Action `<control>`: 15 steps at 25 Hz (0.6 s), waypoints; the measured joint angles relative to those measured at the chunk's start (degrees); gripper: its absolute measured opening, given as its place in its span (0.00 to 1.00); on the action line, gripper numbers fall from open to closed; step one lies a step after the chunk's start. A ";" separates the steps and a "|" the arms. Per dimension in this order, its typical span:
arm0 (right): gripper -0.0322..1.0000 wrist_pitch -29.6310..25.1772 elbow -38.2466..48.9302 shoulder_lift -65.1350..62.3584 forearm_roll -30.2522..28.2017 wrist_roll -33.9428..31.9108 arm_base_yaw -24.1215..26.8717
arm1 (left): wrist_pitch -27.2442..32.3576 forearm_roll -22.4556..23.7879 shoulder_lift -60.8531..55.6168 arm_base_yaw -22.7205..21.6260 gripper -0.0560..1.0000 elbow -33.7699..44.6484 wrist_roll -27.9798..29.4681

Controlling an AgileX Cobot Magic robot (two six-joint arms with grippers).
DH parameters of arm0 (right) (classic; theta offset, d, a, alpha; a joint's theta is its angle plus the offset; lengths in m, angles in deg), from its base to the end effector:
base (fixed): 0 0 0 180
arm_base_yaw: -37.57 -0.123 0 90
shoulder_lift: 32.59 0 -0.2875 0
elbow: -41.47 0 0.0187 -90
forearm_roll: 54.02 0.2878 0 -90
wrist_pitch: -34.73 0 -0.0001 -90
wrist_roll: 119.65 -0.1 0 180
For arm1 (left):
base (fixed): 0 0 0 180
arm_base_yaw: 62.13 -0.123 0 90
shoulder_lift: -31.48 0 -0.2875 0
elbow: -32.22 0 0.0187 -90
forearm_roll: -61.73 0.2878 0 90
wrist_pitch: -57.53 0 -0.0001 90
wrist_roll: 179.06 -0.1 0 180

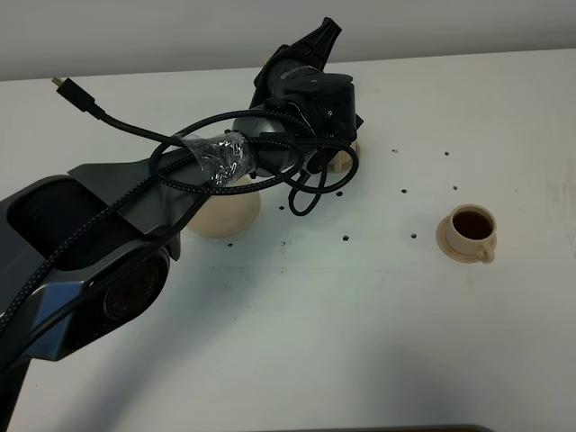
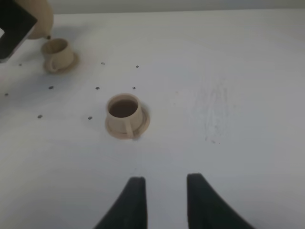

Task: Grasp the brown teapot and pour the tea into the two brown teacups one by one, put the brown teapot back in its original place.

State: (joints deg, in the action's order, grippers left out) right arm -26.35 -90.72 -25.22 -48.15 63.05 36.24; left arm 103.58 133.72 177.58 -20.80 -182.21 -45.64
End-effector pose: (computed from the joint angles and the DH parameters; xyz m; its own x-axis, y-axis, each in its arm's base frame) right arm 0.0296 0.0096 0.2956 -0.4406 -0.0077 -0.8977 -0.1023 0.9939 0.0417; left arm 0.4727 -0.3244 0.1481 0.2532 0.6805 0.6876 0.4131 -0.7187 0.5592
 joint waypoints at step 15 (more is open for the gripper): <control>0.23 0.00 0.00 0.00 0.00 0.00 0.00 | -0.25 3.09 0.00 0.00 0.18 0.00 -1.76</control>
State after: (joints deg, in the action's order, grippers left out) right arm -26.35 -90.72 -25.22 -48.15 63.05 36.24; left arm 103.33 136.81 177.58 -20.80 -182.21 -47.40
